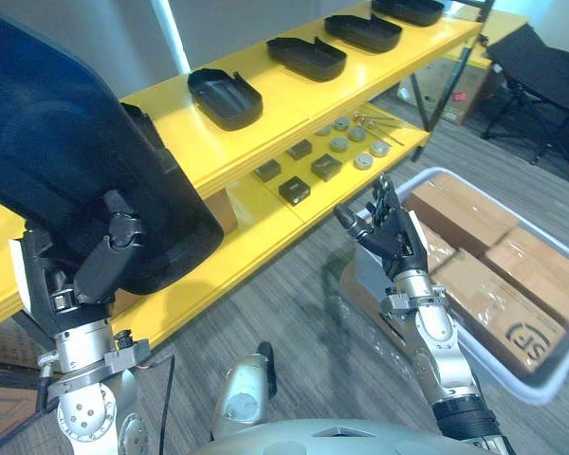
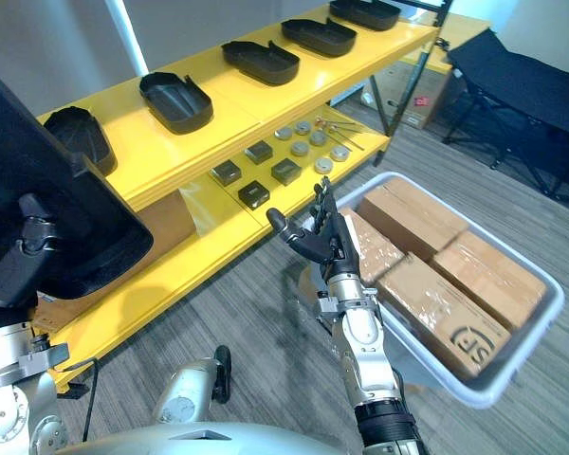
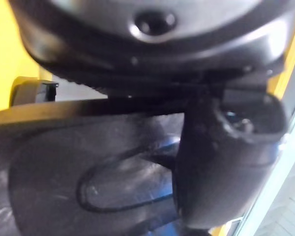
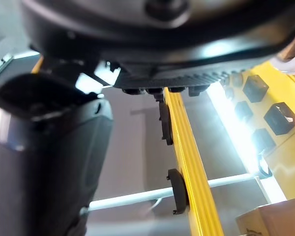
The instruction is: Walk over and take three plastic housings, then place them on the shelf
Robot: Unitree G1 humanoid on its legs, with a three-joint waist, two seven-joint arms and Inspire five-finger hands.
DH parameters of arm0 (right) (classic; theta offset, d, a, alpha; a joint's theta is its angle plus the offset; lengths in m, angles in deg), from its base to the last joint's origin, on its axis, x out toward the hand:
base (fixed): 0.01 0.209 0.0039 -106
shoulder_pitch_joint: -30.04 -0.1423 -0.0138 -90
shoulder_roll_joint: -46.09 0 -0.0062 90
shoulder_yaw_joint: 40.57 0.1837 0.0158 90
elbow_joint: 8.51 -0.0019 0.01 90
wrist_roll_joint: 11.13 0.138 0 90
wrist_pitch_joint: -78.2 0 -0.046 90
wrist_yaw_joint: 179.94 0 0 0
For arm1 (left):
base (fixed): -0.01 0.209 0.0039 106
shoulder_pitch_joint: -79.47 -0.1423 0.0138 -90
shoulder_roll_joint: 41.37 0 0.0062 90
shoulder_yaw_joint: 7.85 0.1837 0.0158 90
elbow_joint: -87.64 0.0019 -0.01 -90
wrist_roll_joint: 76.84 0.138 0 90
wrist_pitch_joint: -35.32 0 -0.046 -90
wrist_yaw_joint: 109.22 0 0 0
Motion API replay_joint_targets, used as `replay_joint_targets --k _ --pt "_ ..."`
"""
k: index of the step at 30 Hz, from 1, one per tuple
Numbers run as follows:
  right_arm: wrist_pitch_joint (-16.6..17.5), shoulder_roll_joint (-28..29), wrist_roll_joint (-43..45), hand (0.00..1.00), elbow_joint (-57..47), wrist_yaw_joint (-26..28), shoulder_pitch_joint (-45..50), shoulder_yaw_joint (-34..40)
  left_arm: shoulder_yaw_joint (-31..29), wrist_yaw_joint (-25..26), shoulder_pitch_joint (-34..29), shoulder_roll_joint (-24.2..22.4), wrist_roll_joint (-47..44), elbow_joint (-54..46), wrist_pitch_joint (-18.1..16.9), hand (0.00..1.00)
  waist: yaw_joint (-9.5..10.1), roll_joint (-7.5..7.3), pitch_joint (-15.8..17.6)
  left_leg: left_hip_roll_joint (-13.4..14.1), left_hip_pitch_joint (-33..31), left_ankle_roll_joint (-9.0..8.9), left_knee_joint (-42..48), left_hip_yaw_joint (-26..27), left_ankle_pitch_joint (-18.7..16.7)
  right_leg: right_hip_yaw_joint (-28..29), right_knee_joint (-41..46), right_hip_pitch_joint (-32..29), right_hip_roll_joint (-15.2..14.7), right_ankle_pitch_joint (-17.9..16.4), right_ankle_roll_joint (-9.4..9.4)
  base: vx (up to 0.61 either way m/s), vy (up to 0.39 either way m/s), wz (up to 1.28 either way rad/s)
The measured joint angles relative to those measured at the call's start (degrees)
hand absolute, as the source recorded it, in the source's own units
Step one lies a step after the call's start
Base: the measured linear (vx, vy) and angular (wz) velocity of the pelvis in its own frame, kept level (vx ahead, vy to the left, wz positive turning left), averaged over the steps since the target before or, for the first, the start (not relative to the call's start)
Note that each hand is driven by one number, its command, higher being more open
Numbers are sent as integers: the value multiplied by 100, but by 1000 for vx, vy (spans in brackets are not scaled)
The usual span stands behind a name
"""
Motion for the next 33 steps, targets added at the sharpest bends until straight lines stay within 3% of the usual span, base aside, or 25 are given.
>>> replay_joint_targets --k 2,3,4,5,6,8,9,10,12,13,14,15,16,17,21,22,23,25,30,33 --pt "42 -17 -59 100 -5 -35 -4 13 -13 -56 75 15 1 0 -16 0 -64 -34 -6 -189 -19 5 195 -128 -208 525 665 -226 -248 280 -460 285 137 54" --pt "44 -26 -125 100 -5 -96 -5 28 -7 -91 170 57 51 -4 -14 0 -110 -19 -18 -267 60 43 72 -259 -249 1111 1242 -586 -331 903 -736 322 175 62" --pt "65 4 -189 100 -5 -88 -26 14 -14 -28 260 229 50 -11 -15 0 -135 -48 -18 -284 268 75 -227 -381 -224 1637 1746 -961 -368 1269 -569 407 129 49" --pt "119 9 -234 100 -5 -29 -80 6 -14 77 329 342 50 -9 1 0 -139 -48 -11 -319 453 97 -468 -483 -225 1834 1998 -1208 -302 942 -565 413 63 31" --pt "202 -24 -273 100 -5 72 -222 7 -20 210 423 361 52 -10 25 0 -183 24 -1 -312 767 100 -771 -586 -226 2038 1923 -1473 -67 611 -784 327 26 24" --pt "376 -180 -256 100 -40 85 -500 39 -11 356 641 373 66 -6 33 0 -273 145 -14 -268 1098 61 -1064 -778 -225 2338 1355 -1776 367 413 -1036 213 25 47" --pt "551 -380 -126 100 -241 131 -680 185 25 473 918 412 70 9 34 0 -363 230 -11 -246 1223 31 -1157 -1029 -239 2753 795 -2049 733 409 -1041 272 -47 117" --pt "758 -577 76 100 -559 207 -797 383 64 600 1187 477 89 57 28 0 -469 273 -25 -248 1244 -31 -1171 -1308 -240 3236 343 -2313 965 509 -880 273 -80 129" --pt "962 -756 488 100 -1018 387 -1047 589 21 911 1328 574 94 137 24 0 -535 240 -42 -270 1354 -231 -1158 -1642 -278 3448 -444 -2439 1066 771 -788 287 -199 113" --pt "1051 -809 731 100 -1244 512 -1291 592 -76 1069 1247 593 70 146 31 0 -512 91 -128 -329 1408 -379 -1130 -1760 -374 3374 -993 -2379 1016 1263 -911 296 -284 89" --pt "1082 -812 829 100 -1316 576 -1432 593 -134 1132 1218 596 64 153 54 0 -518 -8 -186 -371 1399 -477 -1088 -1854 -447 3365 -1120 -2312 993 1780 -908 308 -350 87" --pt "1160 -906 1037 100 -1317 746 -1710 625 -144 1213 1160 389 66 234 126 0 -453 144 -255 -171 1385 -583 -952 -1865 -550 3038 -1245 -2058 1107 1784 -800 240 -288 76" --pt "1160 -968 1180 100 -1318 830 -1848 625 -140 1238 1093 306 65 238 180 0 -420 222 -309 1 1351 -580 -912 -1620 -555 2864 -1420 -1899 1217 1777 -838 262 -316 107" --pt "1154 -1072 1385 100 -1317 939 -2026 651 -137 1213 1034 183 65 241 282 0 -374 325 -372 277 1276 -525 -856 -1042 -542 2481 -1696 -1635 1374 1772 -906 221 -266 128" --pt "1013 -1015 1395 100 -1318 916 -2090 917 90 1017 1030 -52 72 239 379 0 -365 371 -400 959 1256 -324 -872 1046 -374 1296 -2345 -821 1558 1780 -943 201 -227 144" --pt "947 -1017 1348 100 -1318 892 -2062 930 153 986 1028 -61 73 234 382 0 -359 385 -405 1015 1285 -317 -905 1233 -218 1189 -2370 -759 1561 1780 -943 187 -74 112" --pt "825 -992 1301 100 -1311 883 -1992 903 235 919 1016 -58 74 200 398 0 -299 372 -398 945 1375 -439 -1066 1245 -109 1073 -2400 -678 1532 1792 -926 139 55 68" --pt "664 -883 1130 100 -1311 935 -1865 858 245 892 951 -46 72 20 494 0 -215 287 -401 773 1432 -421 -1259 1158 -61 1045 -2421 -624 1441 1814 -896 126 100 48" --pt "487 -389 1164 100 -1313 1075 -939 806 230 874 449 44 71 -132 510 0 -218 104 -411 350 1854 -336 -1778 1080 -13 998 -2460 -296 1224 1911 -746 111 107 24" --pt "403 -315 1233 100 -1263 1081 -560 817 213 793 279 43 67 -144 520 0 -242 54 -390 308 1710 -258 -1598 971 -113 1099 -2451 -352 1173 1912 -745 57 53 9"
